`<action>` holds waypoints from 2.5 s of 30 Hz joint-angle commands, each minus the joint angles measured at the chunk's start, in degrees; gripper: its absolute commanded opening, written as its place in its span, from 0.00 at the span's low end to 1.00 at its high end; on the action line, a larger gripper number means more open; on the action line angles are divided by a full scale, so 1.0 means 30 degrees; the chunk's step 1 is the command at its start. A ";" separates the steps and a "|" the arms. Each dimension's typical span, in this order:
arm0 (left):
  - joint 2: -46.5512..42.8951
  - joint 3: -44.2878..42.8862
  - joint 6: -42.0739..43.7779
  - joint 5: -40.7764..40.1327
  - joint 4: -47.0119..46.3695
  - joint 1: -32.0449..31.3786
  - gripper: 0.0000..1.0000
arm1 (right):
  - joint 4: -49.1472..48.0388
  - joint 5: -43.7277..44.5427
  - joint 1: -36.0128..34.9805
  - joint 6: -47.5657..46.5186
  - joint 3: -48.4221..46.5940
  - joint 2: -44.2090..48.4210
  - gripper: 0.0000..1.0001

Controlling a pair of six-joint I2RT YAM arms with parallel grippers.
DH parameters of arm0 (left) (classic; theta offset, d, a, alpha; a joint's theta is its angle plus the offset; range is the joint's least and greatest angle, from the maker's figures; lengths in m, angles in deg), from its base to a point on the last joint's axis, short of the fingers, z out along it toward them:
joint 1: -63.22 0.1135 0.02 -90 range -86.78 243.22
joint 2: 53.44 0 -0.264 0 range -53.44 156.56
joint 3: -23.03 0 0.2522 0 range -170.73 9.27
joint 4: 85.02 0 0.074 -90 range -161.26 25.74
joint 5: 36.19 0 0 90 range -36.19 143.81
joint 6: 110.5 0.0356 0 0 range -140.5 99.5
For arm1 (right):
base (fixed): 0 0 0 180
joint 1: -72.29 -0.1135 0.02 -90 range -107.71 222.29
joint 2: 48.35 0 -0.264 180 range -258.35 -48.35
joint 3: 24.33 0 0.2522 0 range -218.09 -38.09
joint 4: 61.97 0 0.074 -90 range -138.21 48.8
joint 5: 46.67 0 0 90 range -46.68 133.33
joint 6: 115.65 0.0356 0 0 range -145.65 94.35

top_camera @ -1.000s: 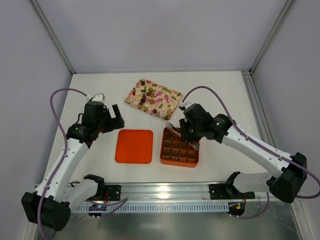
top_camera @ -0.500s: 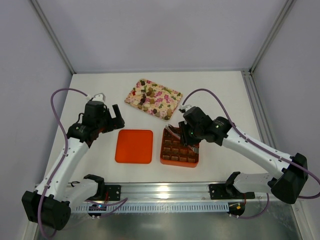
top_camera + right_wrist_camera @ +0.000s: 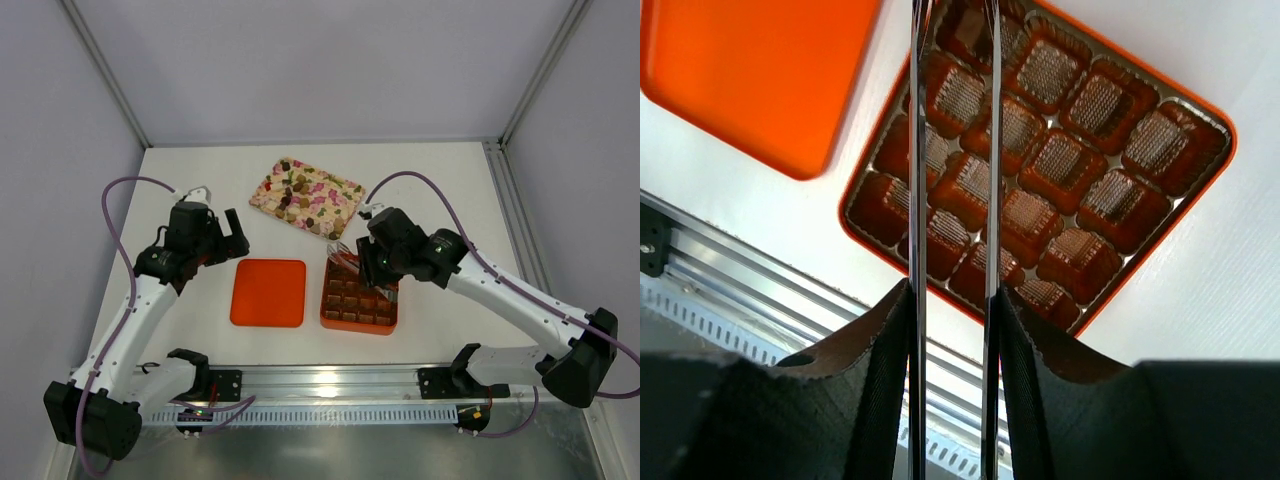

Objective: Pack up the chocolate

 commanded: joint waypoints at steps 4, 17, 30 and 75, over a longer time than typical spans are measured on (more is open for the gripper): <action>-0.0130 -0.0214 -0.0142 0.0238 -0.0316 0.0087 1.00 | -0.0058 0.0638 -0.0079 -0.1113 -0.4270 -0.1495 0.40; -0.0101 -0.0185 -0.0142 0.0414 -0.0228 0.0087 1.00 | 0.1200 0.1311 0.1766 -0.3254 -1.5543 -1.1869 0.44; -0.0101 -0.0185 -0.0142 0.0678 -0.0257 0.0058 1.00 | 0.1876 0.0844 0.2733 -0.3137 -1.8806 -1.6005 0.48; -0.0277 -0.0097 -0.0200 0.0619 -0.0287 0.0058 1.00 | 0.1992 0.1517 0.2763 -0.3108 -1.7375 -1.3960 0.31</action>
